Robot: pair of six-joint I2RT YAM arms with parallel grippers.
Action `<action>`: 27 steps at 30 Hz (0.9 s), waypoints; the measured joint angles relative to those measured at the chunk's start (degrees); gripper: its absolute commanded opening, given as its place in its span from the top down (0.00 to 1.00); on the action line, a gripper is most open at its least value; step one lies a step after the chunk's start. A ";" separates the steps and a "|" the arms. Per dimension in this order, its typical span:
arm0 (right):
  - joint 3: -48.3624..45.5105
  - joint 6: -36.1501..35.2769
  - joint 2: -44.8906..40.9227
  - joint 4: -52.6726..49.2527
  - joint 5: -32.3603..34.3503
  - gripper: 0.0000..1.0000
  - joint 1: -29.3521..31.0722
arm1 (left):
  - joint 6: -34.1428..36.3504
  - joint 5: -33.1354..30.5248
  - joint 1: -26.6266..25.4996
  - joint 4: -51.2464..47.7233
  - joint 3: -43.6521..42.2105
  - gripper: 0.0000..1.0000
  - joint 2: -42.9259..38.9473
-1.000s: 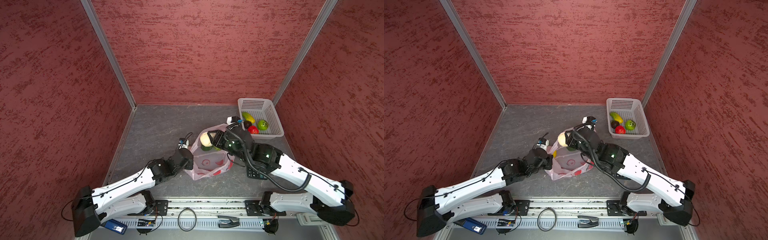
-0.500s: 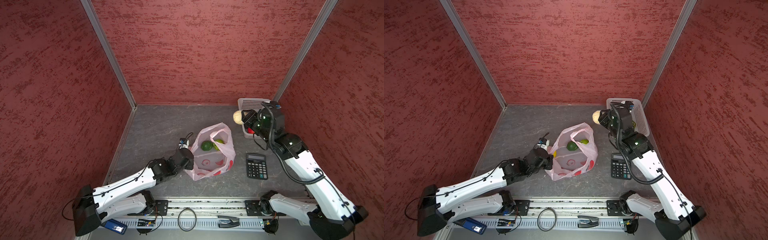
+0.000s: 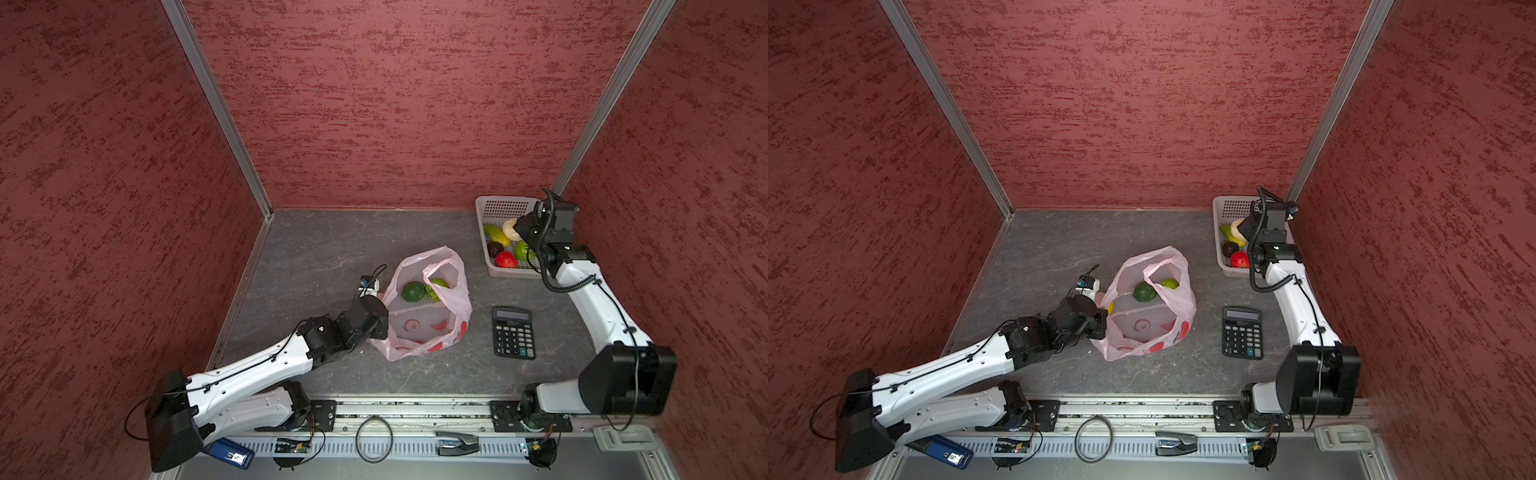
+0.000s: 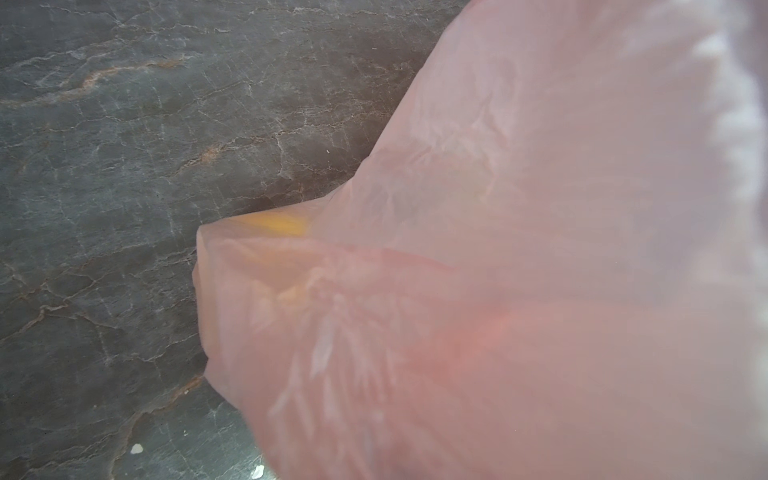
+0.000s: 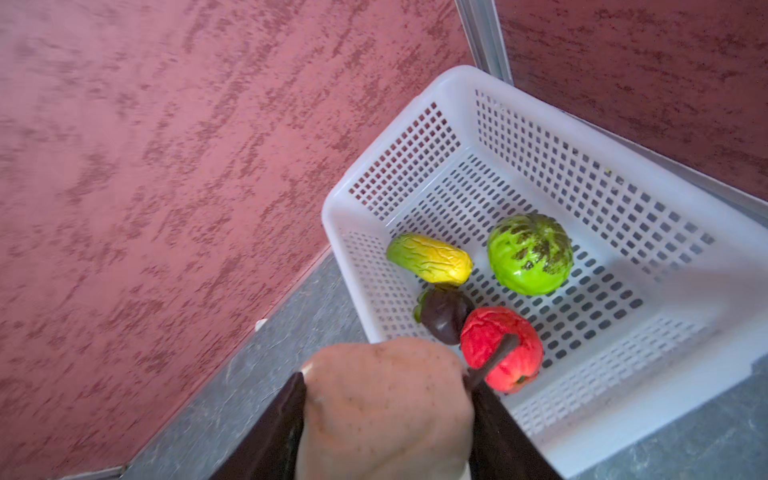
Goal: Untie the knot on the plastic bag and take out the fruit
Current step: 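Carry the pear over the white basket with the right gripper, then open the right gripper to drop the pear into the basket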
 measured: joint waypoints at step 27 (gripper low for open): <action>21.64 -7.91 33.53 1.68 1.95 0.13 -6.93 | -0.28 -0.33 0.02 -0.04 0.00 1.00 0.09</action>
